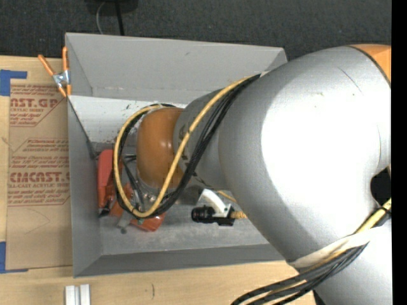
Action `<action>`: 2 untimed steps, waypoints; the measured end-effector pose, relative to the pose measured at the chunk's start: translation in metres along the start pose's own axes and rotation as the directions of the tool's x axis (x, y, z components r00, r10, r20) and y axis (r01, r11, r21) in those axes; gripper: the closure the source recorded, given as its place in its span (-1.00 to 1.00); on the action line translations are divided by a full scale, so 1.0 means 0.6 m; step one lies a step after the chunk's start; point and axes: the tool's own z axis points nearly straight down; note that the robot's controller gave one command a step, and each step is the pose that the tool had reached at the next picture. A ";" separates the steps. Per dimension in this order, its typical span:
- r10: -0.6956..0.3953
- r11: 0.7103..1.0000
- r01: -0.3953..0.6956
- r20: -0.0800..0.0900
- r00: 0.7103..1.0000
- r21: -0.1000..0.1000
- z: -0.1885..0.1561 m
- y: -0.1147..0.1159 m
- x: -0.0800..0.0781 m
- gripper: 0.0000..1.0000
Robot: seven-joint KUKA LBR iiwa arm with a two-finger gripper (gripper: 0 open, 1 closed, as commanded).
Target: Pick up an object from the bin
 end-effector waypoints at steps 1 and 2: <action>0.001 1.000 -0.001 -0.004 1.000 0.006 -0.034 -0.003 0.002 1.00; 0.000 1.000 0.000 0.001 1.000 -0.001 -0.071 0.000 0.000 1.00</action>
Offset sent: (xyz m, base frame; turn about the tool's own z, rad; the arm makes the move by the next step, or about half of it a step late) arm -0.0001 0.0001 0.0028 0.0000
